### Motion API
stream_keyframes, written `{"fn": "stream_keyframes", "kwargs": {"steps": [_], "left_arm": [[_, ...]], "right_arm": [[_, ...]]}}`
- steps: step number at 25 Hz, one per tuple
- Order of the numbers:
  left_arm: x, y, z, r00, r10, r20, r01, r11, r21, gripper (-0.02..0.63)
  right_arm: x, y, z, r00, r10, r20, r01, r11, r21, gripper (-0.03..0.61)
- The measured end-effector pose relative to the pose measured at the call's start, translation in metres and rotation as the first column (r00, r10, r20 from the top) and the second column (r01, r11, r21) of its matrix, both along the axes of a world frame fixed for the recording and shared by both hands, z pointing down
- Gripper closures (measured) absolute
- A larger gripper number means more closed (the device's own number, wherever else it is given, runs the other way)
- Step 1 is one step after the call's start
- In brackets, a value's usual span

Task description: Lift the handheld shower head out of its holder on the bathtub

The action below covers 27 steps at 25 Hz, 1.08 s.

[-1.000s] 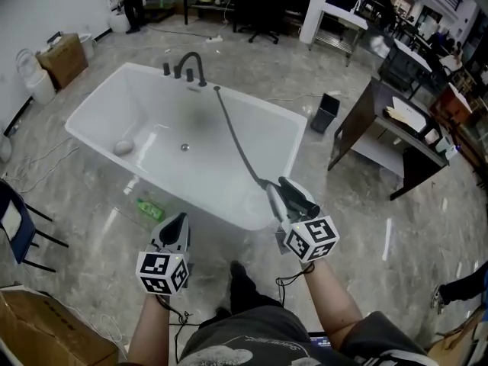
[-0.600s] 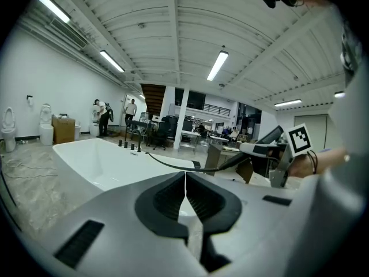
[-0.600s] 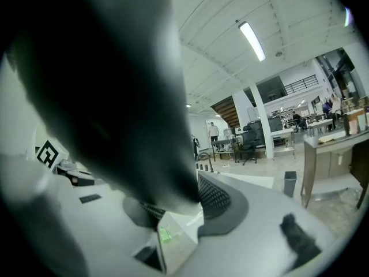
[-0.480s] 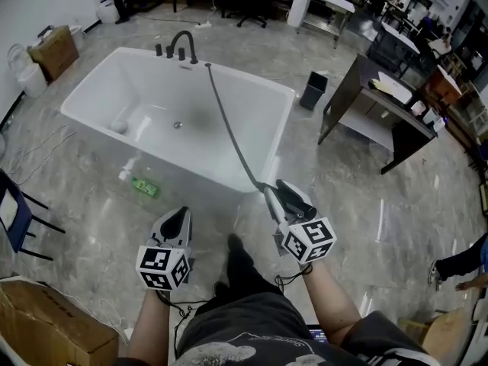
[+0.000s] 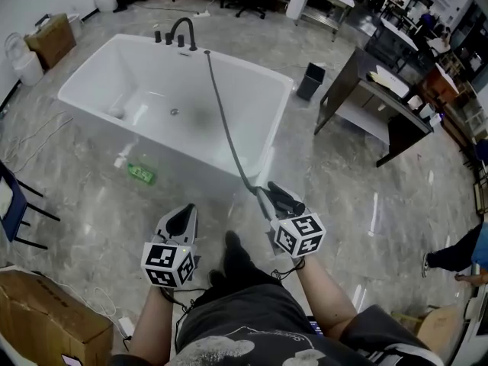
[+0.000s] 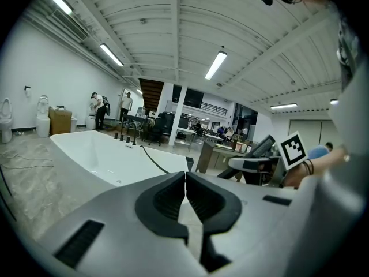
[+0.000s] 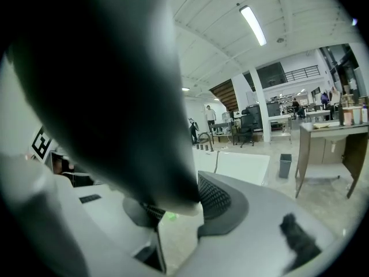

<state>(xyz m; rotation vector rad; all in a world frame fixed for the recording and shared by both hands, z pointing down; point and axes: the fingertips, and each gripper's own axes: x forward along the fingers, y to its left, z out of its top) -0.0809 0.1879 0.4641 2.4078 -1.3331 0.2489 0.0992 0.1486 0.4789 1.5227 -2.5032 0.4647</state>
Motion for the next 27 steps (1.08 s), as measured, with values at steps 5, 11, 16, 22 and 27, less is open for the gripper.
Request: {"fn": "stream_keyframes", "kwargs": {"steps": [5,11,16,22,27], "left_arm": [[-0.003,0.002,0.001,1.0,-0.007,0.003,0.007,1.0,0.001,0.598],[-0.005,0.001,-0.005,1.0,-0.015,0.005,0.015,1.0,0.009,0.598],[-0.007,-0.003,-0.008,1.0,-0.016,0.007,0.016,1.0,0.018,0.598],[-0.009,-0.007,-0.009,1.0,-0.026,0.006,0.026,0.999,0.021,0.598],[-0.01,-0.004,-0.009,1.0,-0.028,0.005,0.028,0.999,0.02,0.598]], "right_arm": [[-0.005,-0.007,0.01,1.0,0.002,-0.006,-0.002,1.0,-0.027,0.448],[-0.008,-0.013,0.004,1.0,-0.006,-0.006,0.005,1.0,-0.022,0.448],[-0.012,-0.015,0.001,1.0,-0.013,0.0,0.013,1.0,-0.018,0.449],[-0.009,-0.016,0.0,1.0,-0.014,-0.008,0.014,1.0,-0.011,0.449],[-0.01,-0.013,-0.001,1.0,-0.014,-0.012,0.014,1.0,-0.007,0.449]]}}
